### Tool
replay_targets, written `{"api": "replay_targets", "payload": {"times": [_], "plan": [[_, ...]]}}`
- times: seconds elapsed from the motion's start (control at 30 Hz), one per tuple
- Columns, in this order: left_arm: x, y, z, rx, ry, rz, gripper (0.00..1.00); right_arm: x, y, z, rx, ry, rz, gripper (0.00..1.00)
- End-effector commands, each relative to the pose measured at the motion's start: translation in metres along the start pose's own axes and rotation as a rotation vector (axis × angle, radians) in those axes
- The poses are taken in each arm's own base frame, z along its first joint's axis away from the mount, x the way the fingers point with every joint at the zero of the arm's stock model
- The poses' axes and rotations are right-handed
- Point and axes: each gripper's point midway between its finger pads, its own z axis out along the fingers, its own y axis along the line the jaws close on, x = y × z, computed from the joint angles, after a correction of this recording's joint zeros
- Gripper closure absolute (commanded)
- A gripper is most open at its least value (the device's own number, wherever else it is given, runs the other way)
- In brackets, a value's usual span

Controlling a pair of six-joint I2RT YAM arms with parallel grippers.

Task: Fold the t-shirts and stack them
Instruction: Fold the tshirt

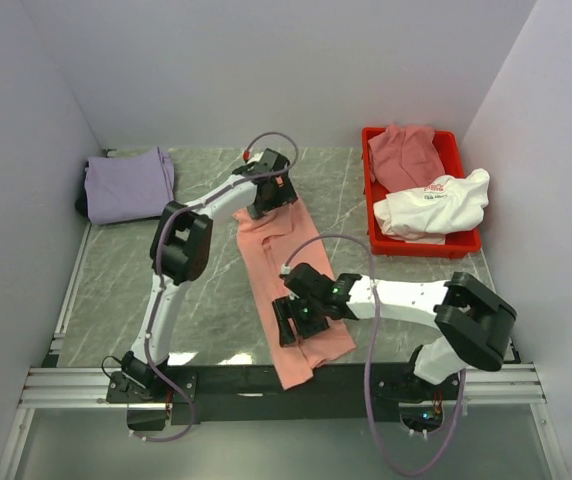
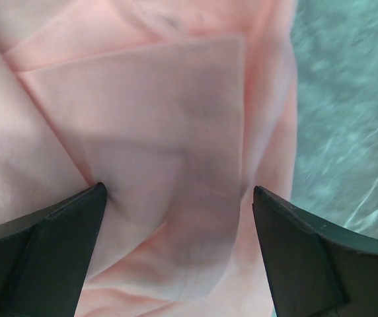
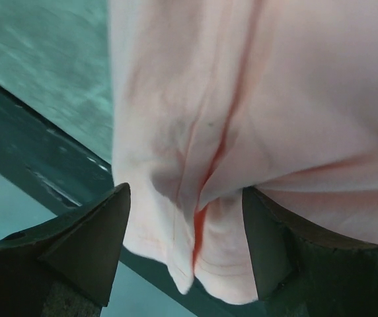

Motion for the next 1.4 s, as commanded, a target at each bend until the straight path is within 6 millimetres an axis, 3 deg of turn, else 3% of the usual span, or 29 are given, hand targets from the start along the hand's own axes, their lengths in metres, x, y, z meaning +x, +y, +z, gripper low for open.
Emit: {"api": "replay_targets", "payload": {"times": [0.0,0.1,0.23,0.37,0.6,0.67,0.83,0.97,1.13,1.27,1.33,1.37], "plan": [[0.020,0.019,0.032,-0.090,0.124,0.045,0.00,-0.033,0.039,-0.003,-0.119,-0.063,-0.079,0.25],[0.001,0.010,0.040,-0.027,0.129,0.023,0.01,-0.037,0.054,0.000,-0.181,-0.047,-0.111,0.25],[-0.019,0.001,0.046,0.041,0.087,0.011,0.01,-0.038,0.058,0.009,-0.195,-0.017,-0.128,0.25],[-0.024,-0.005,0.054,0.084,0.087,0.001,0.01,-0.033,0.069,0.014,-0.242,0.025,-0.158,0.25],[-0.035,-0.014,0.070,0.147,0.095,-0.036,0.01,-0.052,0.077,0.005,-0.213,-0.031,-0.186,0.25],[-0.040,-0.019,0.070,0.168,0.082,-0.062,0.01,-0.055,0.069,0.006,-0.156,-0.027,-0.161,0.25],[-0.058,-0.030,0.067,0.222,0.040,-0.097,0.01,-0.088,0.046,-0.010,0.033,-0.158,-0.081,0.23],[-0.070,-0.044,0.067,0.298,0.016,-0.125,0.01,-0.101,0.043,-0.033,0.030,-0.240,-0.054,0.22],[-0.089,-0.060,0.068,0.367,-0.026,-0.165,0.01,-0.113,0.026,-0.059,0.049,-0.336,0.004,0.20],[-0.112,-0.081,0.046,0.466,-0.056,-0.196,0.01,-0.121,0.009,-0.089,0.041,-0.432,0.065,0.18],[-0.132,-0.096,0.015,0.521,-0.095,-0.180,0.01,-0.121,-0.008,-0.096,0.051,-0.464,0.096,0.15],[-0.137,-0.102,0.001,0.547,-0.100,-0.169,0.01,-0.124,-0.008,-0.109,0.030,-0.511,0.105,0.14]]}}
